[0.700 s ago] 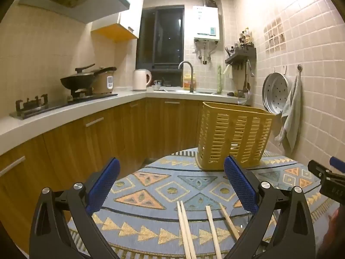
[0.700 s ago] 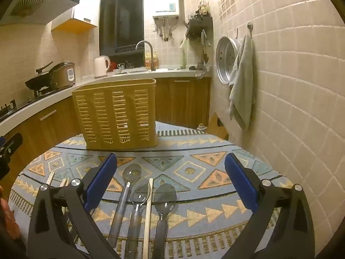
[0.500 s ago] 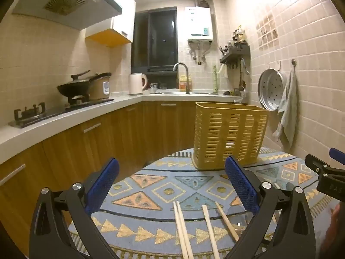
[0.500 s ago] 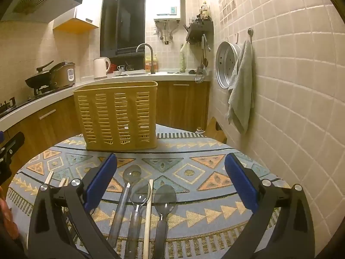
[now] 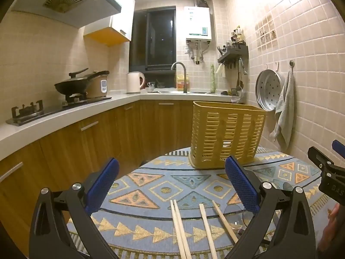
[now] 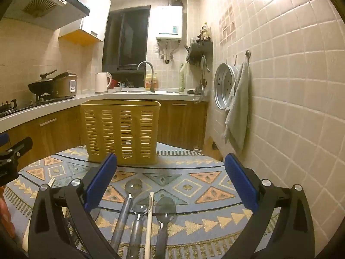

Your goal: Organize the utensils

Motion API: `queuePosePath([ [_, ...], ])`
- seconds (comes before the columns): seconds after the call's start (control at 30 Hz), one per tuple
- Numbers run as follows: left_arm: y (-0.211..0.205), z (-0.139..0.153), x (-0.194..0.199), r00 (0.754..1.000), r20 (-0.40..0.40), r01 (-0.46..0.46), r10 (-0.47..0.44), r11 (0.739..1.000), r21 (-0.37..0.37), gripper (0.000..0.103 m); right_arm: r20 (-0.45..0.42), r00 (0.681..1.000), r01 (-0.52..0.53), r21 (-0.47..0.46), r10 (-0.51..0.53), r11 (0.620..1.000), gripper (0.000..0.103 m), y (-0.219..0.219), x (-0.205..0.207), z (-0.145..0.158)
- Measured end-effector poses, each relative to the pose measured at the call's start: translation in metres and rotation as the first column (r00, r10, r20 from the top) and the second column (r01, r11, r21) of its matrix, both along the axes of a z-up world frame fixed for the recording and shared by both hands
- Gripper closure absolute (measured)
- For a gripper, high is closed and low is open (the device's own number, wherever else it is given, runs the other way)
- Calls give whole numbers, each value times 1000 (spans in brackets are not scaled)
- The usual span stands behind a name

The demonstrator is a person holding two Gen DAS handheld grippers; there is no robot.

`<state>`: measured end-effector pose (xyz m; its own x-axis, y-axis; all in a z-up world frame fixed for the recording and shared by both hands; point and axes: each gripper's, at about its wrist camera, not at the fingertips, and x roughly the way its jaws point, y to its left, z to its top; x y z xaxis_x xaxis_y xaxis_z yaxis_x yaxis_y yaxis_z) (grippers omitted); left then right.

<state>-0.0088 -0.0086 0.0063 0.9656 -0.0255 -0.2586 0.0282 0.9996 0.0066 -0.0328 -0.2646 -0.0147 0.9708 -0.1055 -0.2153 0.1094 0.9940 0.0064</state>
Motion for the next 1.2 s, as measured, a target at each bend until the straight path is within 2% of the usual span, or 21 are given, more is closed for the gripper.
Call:
queuePosePath([
  [0.4, -7, -3, -2, 1000, 2, 3, -3, 1000, 7, 8, 36, 999, 3, -12, -2, 1000, 8, 1, -5, 1],
  [1.2, -9, -4, -4, 1000, 1, -1, 1, 1000, 3, 8, 37, 999, 11, -46, -10, 999, 8, 6, -5, -1],
])
